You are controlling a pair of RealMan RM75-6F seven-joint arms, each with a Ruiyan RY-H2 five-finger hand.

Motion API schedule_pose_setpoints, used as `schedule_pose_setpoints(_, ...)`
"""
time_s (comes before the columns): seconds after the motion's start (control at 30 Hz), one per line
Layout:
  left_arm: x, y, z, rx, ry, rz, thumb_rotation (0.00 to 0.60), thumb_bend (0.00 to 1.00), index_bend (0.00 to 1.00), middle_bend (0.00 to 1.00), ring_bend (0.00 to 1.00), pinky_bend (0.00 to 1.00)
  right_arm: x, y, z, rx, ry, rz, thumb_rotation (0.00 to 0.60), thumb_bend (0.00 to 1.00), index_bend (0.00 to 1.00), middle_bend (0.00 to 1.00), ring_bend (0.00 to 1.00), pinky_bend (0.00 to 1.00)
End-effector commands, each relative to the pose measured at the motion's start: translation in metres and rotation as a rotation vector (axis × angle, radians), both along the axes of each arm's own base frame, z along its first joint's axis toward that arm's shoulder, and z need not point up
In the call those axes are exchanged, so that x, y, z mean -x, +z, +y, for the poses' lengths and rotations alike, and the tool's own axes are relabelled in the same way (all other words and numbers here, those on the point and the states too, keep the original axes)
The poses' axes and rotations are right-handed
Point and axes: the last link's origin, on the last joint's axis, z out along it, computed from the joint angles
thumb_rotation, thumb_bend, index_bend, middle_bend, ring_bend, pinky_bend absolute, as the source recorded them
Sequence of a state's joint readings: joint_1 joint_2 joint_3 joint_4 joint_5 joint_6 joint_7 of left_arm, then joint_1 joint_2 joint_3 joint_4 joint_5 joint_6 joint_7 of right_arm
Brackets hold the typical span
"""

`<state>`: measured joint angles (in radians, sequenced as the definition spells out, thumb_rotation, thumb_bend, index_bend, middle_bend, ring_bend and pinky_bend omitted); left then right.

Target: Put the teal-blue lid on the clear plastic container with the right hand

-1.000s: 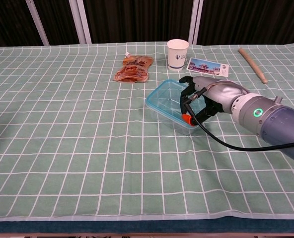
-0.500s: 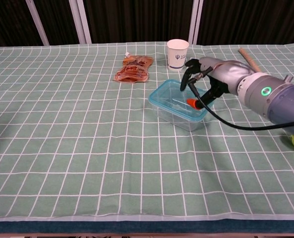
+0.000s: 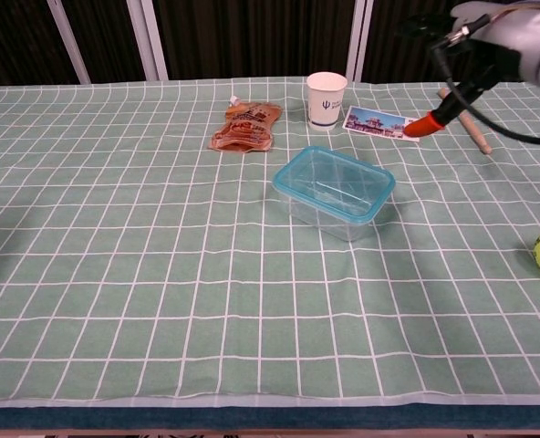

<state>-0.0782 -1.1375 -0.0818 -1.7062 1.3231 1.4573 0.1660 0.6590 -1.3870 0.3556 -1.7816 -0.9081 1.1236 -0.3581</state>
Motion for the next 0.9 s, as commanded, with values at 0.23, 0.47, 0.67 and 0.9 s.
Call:
schedule_pose_setpoints(0.23,-0.003,0.0,-0.001,-0.005,-0.026,0.002,0.6,0.64,0.11,0.0,0.0,0.0,0.095,0.066,0.069,0.146,0.01,0.027,0.6,0.16,0.05,0.0,0.0,0.0)
schedule_pose_setpoints(0.47,-0.006,0.0,-0.002,-0.011,-0.057,0.012,0.6,0.64,0.11,0.0,0.0,0.0,0.164,0.073,0.143,0.218,-0.001,0.068,0.6,0.16,0.05,0.0,0.0,0.0)
schedule_pose_setpoints(0.67,-0.008,-0.004,-0.003,0.013,-0.077,0.027,0.6,0.64,0.11,0.0,0.0,0.0,0.179,0.075,0.162,0.242,0.052,0.163,0.6,0.16,0.03,0.0,0.0,0.0)
schedule_pose_setpoints(0.9,-0.009,-0.005,-0.002,0.016,-0.092,0.033,0.6,0.64,0.11,0.0,0.0,0.0,0.182,0.073,0.168,0.256,0.032,0.22,0.6,0.16,0.03,0.0,0.0,0.0)
